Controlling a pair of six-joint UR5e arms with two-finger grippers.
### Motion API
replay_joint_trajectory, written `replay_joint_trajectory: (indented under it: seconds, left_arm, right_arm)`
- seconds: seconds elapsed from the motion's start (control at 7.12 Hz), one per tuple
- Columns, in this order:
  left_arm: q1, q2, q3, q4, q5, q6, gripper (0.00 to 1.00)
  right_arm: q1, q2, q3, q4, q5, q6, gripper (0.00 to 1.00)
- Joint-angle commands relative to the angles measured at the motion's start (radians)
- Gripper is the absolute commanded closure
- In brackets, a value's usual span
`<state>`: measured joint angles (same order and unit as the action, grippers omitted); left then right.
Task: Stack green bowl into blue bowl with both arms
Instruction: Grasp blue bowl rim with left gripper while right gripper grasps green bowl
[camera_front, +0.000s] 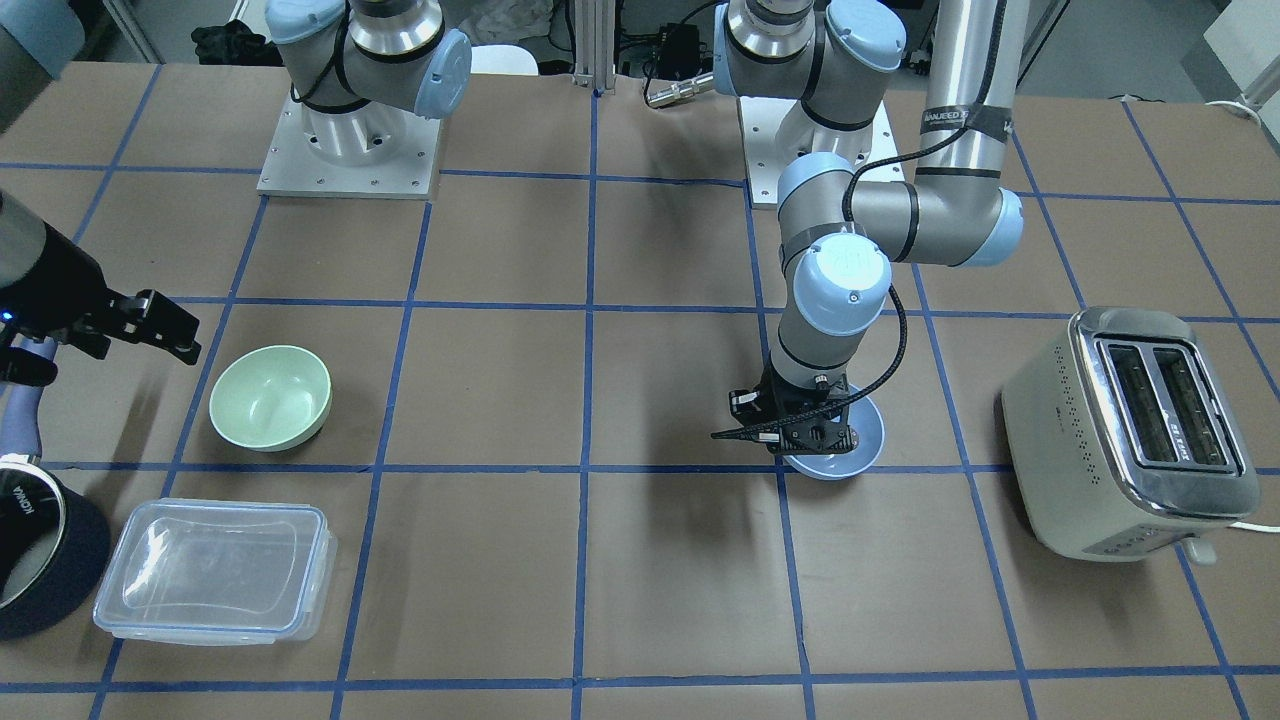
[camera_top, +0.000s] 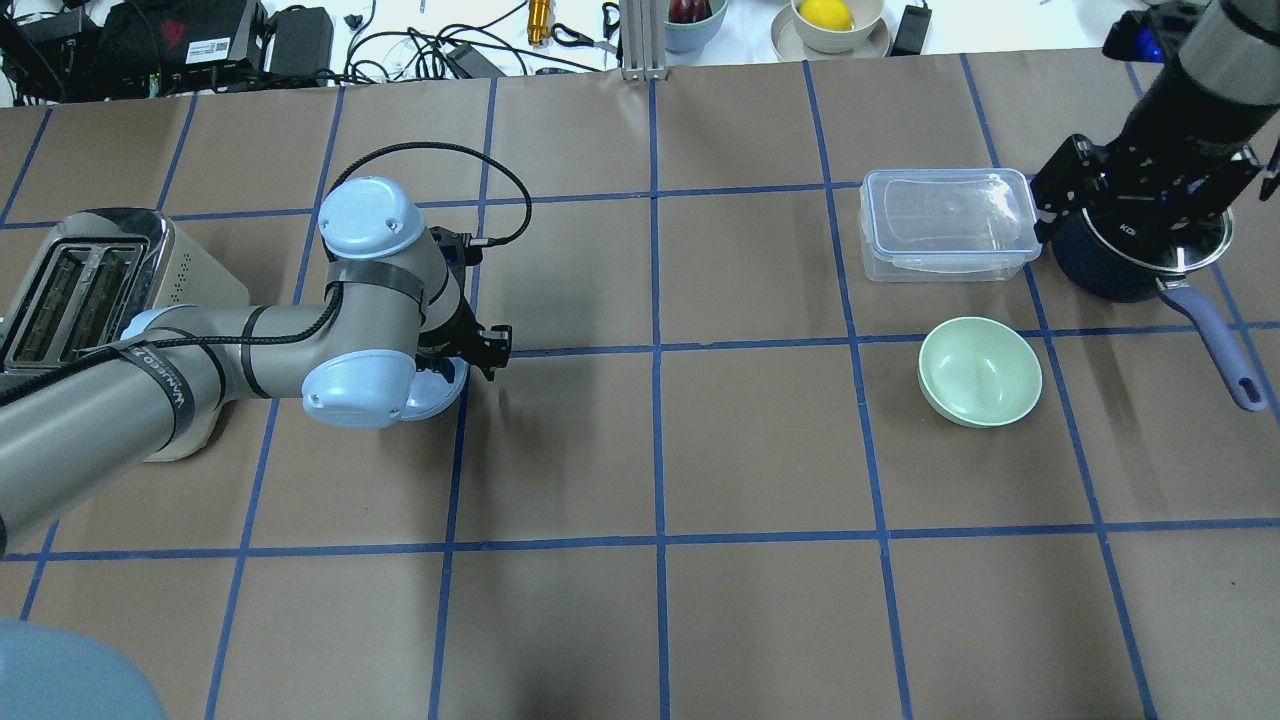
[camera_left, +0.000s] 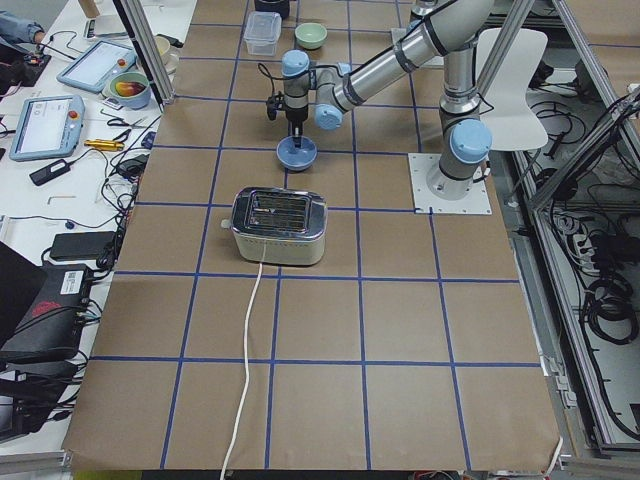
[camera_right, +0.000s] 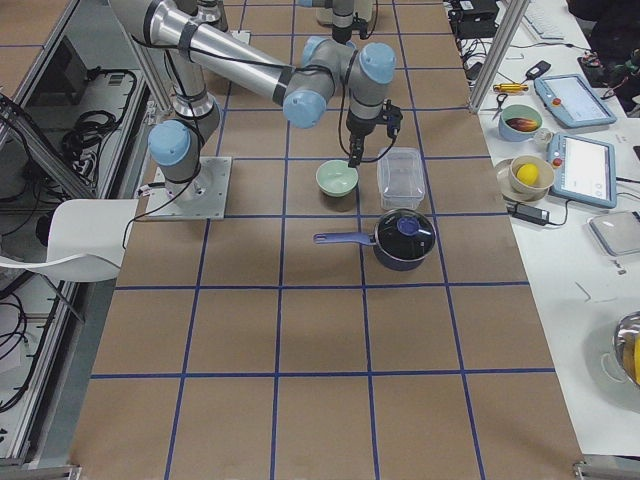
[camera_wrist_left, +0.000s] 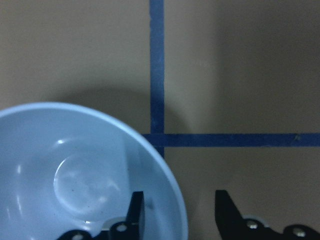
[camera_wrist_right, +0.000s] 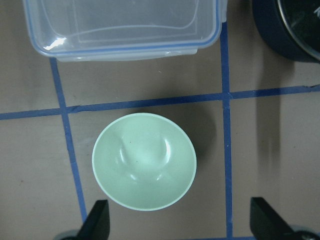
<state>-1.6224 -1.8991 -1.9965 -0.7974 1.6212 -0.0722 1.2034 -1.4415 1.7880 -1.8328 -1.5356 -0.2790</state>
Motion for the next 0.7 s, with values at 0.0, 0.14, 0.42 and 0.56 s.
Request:
replay_joint_trajectory:
  seconds: [0.0, 0.14, 0.42, 0.56]
  left_arm:
    - [-0.078, -0.006, 0.104, -0.064, 0.013, -0.084, 1.0]
    - [-0.177, -0.032, 0.236, -0.148, 0.0, -0.219, 1.0]
    - [-0.316, -0.131, 0.417, -0.181, -0.006, -0.328, 1.0]
    - [-0.364, -0.194, 0.465, -0.172, -0.006, -0.43, 1.0]
  right_arm:
    - [-0.007, 0.018, 0.196, -0.23, -0.002, -0.009, 0.0]
    - [-0.008, 0.021, 0.247, -0.273, -0.008, -0.009, 0.0]
    - [-0.01, 0.078, 0.251, -0.331, -0.009, -0.014, 0.0]
    - [-0.01, 0.093, 0.252, -0.332, -0.012, -0.019, 0.0]
